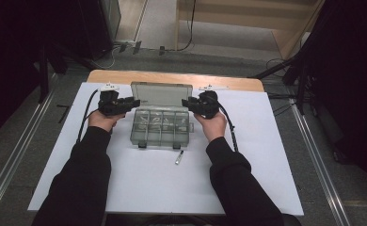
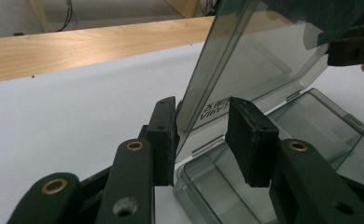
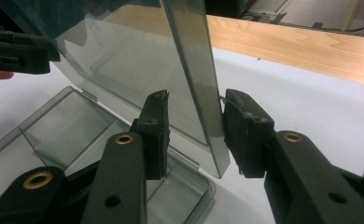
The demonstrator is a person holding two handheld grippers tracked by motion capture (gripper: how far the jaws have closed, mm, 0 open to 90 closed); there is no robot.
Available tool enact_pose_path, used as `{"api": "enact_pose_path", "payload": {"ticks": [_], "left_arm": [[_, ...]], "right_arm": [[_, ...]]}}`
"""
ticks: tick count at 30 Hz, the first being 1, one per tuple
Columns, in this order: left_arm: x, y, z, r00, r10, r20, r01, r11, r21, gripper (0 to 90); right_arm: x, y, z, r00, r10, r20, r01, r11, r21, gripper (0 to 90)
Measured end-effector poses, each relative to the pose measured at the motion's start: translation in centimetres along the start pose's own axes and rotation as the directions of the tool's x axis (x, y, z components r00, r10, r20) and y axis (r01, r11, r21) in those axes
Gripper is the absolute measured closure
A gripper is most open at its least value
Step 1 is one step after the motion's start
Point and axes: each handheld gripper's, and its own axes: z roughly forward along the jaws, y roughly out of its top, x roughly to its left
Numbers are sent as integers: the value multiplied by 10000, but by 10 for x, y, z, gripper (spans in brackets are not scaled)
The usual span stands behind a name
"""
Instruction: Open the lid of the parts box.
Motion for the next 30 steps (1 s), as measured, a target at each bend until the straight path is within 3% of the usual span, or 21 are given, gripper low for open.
{"api": "enact_pose_path", "payload": {"ticks": [14, 30], "left_arm": [[0, -3, 8, 9992, -63, -407, 66, 10000, 73, 629], [0, -11, 22, 9960, -173, -879, 175, 9998, 15, 628]], "right_arm": [[-4, -3, 10, 9993, 208, 312, -203, 9997, -166, 655], [-6, -11, 26, 9973, 109, 728, -103, 9999, -87, 649]]}}
